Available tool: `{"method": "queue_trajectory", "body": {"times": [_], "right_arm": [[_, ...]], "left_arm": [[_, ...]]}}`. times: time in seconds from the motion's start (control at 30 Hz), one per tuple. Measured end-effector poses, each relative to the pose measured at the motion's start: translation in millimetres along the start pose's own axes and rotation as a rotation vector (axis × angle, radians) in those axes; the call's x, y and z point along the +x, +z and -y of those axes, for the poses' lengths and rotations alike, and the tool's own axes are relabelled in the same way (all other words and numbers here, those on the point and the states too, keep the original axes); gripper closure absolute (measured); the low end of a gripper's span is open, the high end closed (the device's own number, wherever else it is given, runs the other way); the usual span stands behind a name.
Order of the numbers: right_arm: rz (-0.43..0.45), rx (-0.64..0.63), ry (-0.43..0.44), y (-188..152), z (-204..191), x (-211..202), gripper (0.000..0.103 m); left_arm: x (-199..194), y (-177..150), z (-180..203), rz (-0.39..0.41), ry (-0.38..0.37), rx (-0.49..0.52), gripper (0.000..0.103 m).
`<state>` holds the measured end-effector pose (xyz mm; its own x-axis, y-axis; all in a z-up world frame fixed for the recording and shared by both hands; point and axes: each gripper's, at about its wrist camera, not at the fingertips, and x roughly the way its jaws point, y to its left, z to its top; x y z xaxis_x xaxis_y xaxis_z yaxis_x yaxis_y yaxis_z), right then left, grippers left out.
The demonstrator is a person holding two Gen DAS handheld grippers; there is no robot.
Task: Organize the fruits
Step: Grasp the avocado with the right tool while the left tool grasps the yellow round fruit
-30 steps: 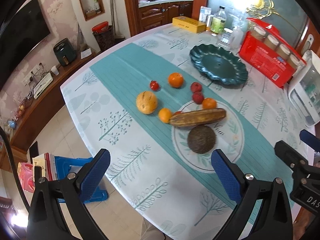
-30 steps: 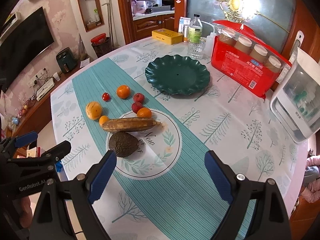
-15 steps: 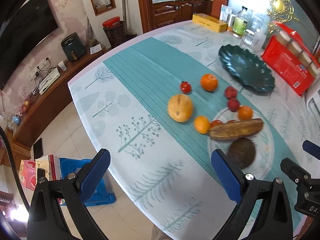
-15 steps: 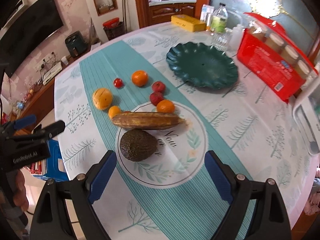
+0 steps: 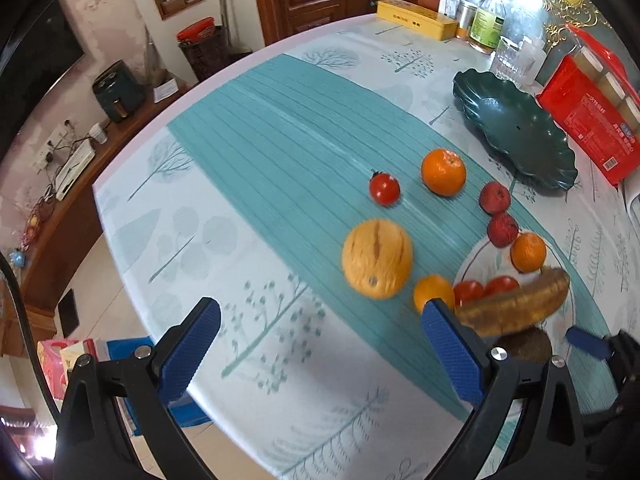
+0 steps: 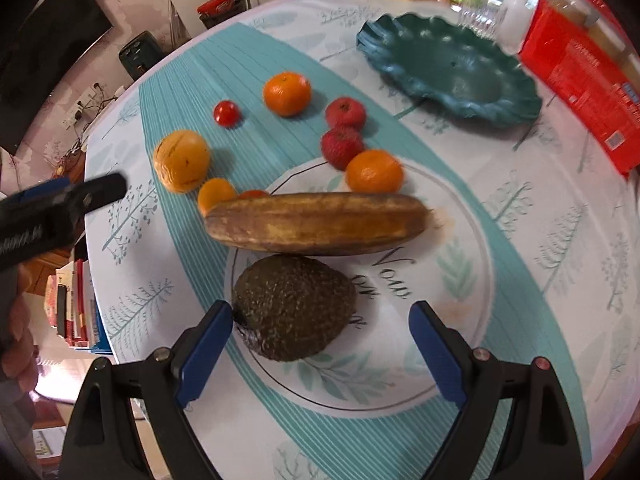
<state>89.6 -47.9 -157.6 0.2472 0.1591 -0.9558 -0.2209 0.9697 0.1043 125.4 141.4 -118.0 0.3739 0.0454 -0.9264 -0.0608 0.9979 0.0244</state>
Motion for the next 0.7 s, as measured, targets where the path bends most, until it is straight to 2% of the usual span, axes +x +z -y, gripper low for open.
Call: {"method": "queue_trajectory", "body": {"times": [0.2,0.27,0.33,0.4,0.5,0.57,0.63,0.7], "right_arm": [[-0.037,-0.026,-0.012,3.2,-9.0,18.3,0.013],[-0.053,-0.028,-0.002,4.0,-10.5,25.6,0.018],[-0.061,-0.022,0.024,3.5,-11.9,28.9,0.027],[-0.05,-0.029,0.016,3.4,-13.5,28.6,0.028],[-0.035,-0.045,0.011,0.6,-16.3,27.7,0.028],[-0.034,-0.043,0.019,-0.8,-15.0,27.6,0.028],[-0.037,-0.045,0.022,-3.1,-14.1,26.9,0.028],[-0.041,-0.046,0.023,-5.4,-13.1,25.2,0.029]], "left_arm": [[27.3,20.4,5.9,-0.039,-0.043,-0.016,0.003],[37.7,24.2,7.2,-0.057,-0.056,-0.028,0.003],[47.9,26.6,8.4,-0.073,-0.057,-0.035,0.004],[57.0,28.0,8.7,-0.083,-0.058,-0.042,0.011],[65.9,29.7,9.1,-0.092,-0.113,-0.067,0.019],[69.6,30.4,11.5,-0.095,-0.124,-0.066,0.026],[73.6,29.6,16.7,-0.104,-0.13,-0.053,0.036],[80.2,27.7,20.4,-0.122,-0.149,-0.051,0.053]]}}
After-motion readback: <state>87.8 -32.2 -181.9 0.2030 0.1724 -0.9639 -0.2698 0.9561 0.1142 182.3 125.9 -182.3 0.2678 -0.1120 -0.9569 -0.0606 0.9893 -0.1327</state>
